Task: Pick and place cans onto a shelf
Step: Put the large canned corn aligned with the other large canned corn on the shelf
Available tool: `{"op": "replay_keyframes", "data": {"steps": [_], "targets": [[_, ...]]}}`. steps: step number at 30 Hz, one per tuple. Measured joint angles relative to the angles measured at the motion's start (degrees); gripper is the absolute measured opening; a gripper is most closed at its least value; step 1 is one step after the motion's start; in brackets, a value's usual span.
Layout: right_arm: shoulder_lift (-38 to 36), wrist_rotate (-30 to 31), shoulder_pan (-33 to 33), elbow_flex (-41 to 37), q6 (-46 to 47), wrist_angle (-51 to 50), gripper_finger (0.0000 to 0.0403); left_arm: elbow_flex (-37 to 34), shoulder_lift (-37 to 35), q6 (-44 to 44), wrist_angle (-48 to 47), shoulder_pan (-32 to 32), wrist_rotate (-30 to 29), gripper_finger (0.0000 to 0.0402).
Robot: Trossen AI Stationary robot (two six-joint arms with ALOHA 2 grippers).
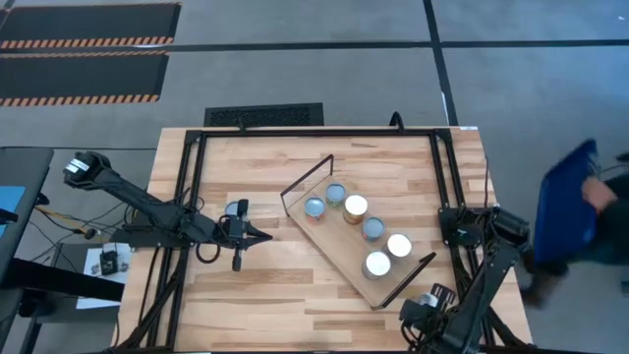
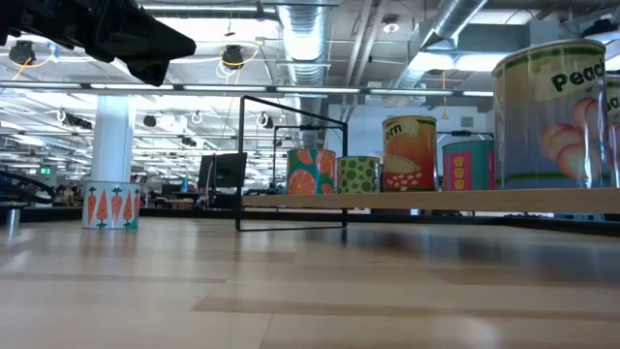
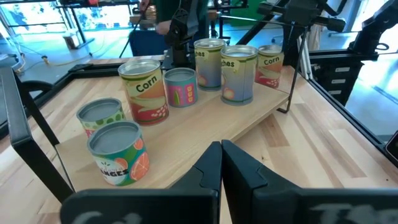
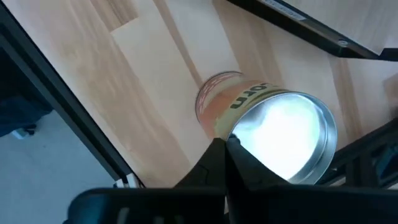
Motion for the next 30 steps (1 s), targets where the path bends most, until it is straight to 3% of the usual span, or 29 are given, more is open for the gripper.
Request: {"op": "replay_keyframes", "data": {"steps": [14,19,24,30], "targets": [[0.3,0.2,0.0,10.5,-7.6,-0.6,0.0003,0.0,0.0,0.0,0.0,0.0,0.0,0.0],[0.3,4.5,0.9,16.0,-12.5,2.0,0.0002,0.0,0.0,0.2,0.0,0.0,0.0,0.0],[0.2,8.0,1.6,21.5,-22.7,10.8,0.0001,0.0,0.0,0.2,0.0,0.0,0.0,0.0],[0.2,12.1,0.0,27.1,-42.5,17.5,0.0001,0.0,0.0,0.2,0.0,0.0,0.0,0.0]]}}
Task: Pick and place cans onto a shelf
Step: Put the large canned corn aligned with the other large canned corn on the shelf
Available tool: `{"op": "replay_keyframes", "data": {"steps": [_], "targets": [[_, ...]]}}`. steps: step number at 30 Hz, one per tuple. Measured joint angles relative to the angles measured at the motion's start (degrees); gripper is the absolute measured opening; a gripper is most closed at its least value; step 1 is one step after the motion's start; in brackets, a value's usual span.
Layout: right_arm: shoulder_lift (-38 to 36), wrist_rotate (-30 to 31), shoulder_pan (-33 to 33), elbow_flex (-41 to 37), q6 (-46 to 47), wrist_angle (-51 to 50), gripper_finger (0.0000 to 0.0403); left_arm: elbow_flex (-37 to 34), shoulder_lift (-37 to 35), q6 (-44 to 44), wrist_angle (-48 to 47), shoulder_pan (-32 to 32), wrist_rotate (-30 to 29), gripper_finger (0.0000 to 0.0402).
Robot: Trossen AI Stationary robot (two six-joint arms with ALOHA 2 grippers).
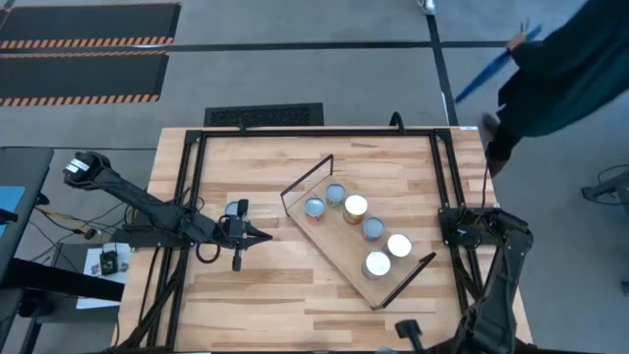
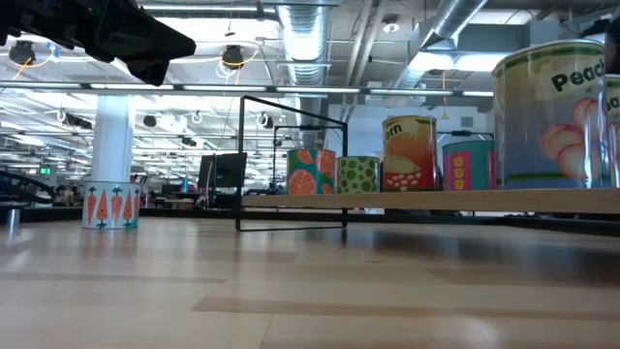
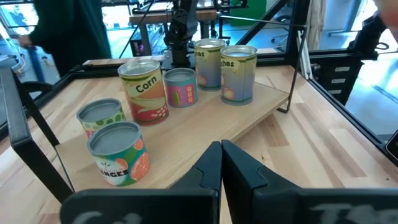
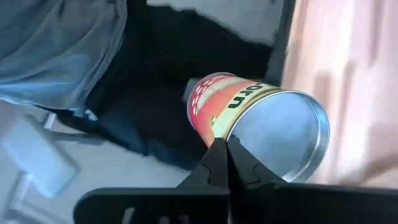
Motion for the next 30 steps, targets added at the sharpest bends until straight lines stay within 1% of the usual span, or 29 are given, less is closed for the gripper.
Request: {"op": "replay_keyframes", "data": {"steps": [3,7,10,15,19,22,25,30], "targets": [[0.0,1.2,-3.1,1.7,-7.9,-0.5,0.0,0.0,0.0,0.0,0.0,0.0,0.0,0.0],[0.0,0.0,-8.5,3.7,-16.8,-5.1,0.0,0.0,0.0,0.0,0.0,0.0,0.0,0.0],[0.0,-1.4,-13.5,4.3,-22.6,-8.6,0.0,0.0,0.0,0.0,0.0,0.0,0.0,0.0],[0.0,-1.5,-22.9,4.4,-30.7,-13.5,0.0,0.0,0.0,0.0,0.0,0.0,0.0,0.0],[0.0,-3.0,-30.5,2.4,-36.6,-16.1,0.0,0.0,0.0,0.1,0.0,0.0,0.0,0.0],[0.0,-3.4,-34.9,0.6,-40.4,-17.5,0.0,0.0,0.0,0.1,0.0,0.0,0.0,0.0],[-0.1,-4.6,-38.1,-2.4,-43.2,-17.6,0.0,0.0,0.0,0.1,0.0,0.0,0.0,0.0],[0.0,-4.6,-41.4,-7.4,-46.2,-16.8,0.0,0.0,0.0,0.1,0.0,0.0,0.0,0.0]]}}
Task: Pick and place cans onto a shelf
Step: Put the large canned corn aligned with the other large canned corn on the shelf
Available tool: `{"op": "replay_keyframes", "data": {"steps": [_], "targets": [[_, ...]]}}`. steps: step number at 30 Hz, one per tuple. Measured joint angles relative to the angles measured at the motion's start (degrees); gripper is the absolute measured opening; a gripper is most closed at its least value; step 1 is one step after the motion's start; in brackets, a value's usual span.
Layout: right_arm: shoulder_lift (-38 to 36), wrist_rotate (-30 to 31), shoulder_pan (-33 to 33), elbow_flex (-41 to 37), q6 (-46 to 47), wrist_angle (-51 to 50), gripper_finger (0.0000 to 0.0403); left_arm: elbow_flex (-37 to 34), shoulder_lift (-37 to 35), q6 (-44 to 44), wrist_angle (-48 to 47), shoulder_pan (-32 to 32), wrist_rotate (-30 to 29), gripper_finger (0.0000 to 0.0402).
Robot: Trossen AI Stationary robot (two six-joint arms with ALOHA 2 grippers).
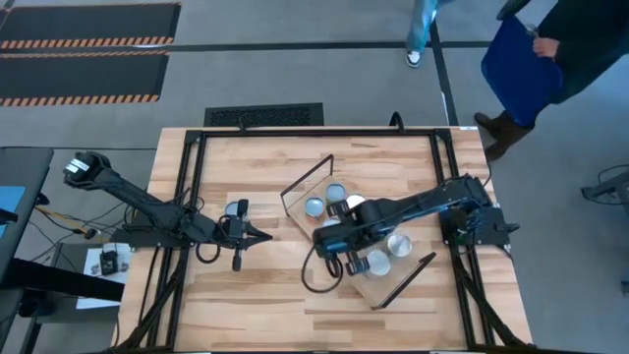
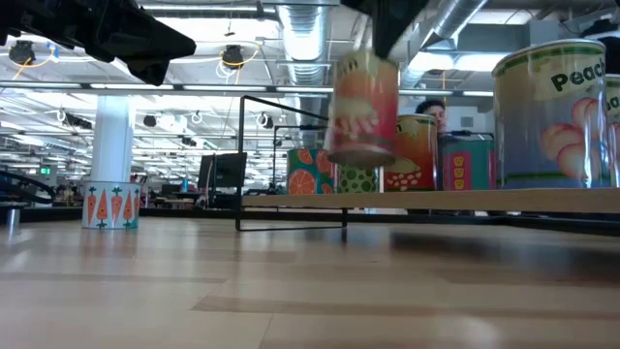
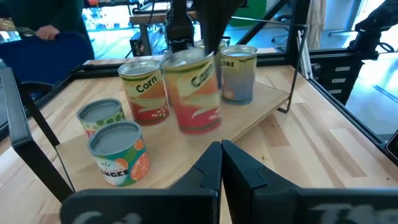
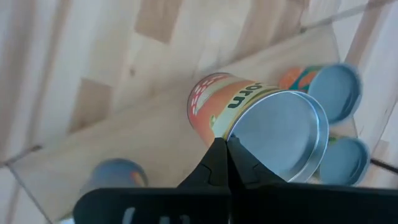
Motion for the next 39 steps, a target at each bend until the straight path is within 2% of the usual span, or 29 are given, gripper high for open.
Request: {"op": "replay_keyframes", "data": {"steps": [5,27,39], "targets": [[0.0,0.2,-1.9,-3.3,-2.5,3.4,0.0,0.0,0.0,0.0,0.0,0.0,0.0,0.0],[1.5,3.9,-3.9,-3.2,-4.7,2.0,0.0,0.0,0.0,-0.1,0.0,0.0,0.0,0.0],[1.5,3.4,-4.5,-3.2,-4.5,1.0,0.0,0.0,0.0,-0.2,0.0,0.0,0.0,0.0]]}}
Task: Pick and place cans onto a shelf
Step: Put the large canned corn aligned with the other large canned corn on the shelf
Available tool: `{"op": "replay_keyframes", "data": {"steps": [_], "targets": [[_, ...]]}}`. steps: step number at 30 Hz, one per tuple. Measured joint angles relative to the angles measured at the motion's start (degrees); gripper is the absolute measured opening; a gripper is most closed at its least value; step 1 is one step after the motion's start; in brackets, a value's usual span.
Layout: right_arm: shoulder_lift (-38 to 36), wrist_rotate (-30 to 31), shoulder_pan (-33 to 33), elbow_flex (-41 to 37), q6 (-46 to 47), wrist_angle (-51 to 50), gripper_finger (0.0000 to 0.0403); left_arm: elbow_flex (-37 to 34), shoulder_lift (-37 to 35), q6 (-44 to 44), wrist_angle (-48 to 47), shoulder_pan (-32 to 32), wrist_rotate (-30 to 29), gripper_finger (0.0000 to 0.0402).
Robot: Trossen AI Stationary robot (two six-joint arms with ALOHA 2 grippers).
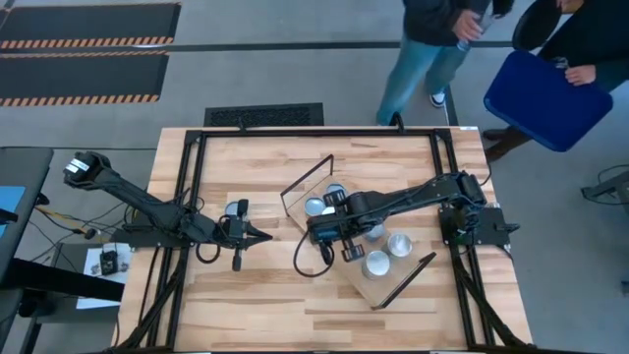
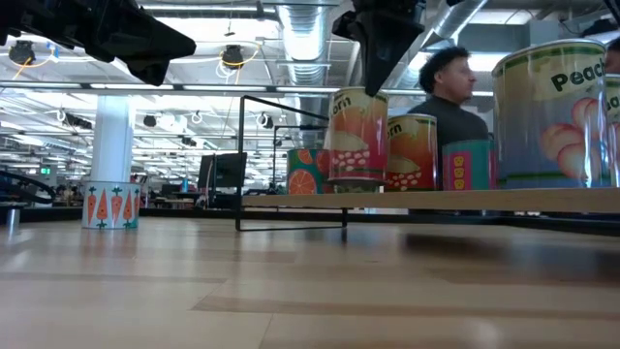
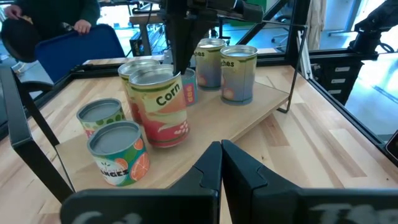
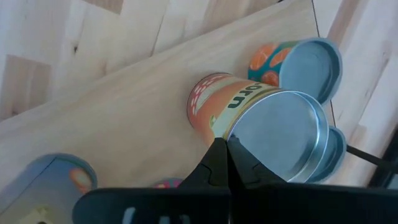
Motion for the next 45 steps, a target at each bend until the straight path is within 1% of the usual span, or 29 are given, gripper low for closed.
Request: {"op": "replay_keyframes", "data": {"steps": [9,34,39,45], "targets": [[2.8,-0.3,-0.1,0.2,0.0,-1.7,0.0,0.0,0.0,0.0,0.0,0.0,0.0,0.0],[2.4,-1.9,0.2,0.8,0.0,-2.7,0.0002,0.0,0.0,-0.3,0.0,0.0,0.0,0.0],[2.4,-1.9,0.2,0.8,1.3,-2.7,0.0018,0.0,0.0,-0.3,0.0,0.0,0.4,0.0],[2.3,-1.9,0.2,0.8,1.9,-2.7,0.0058,0.0,0.0,-0.3,0.0,0.0,0.4,0.0]]}}
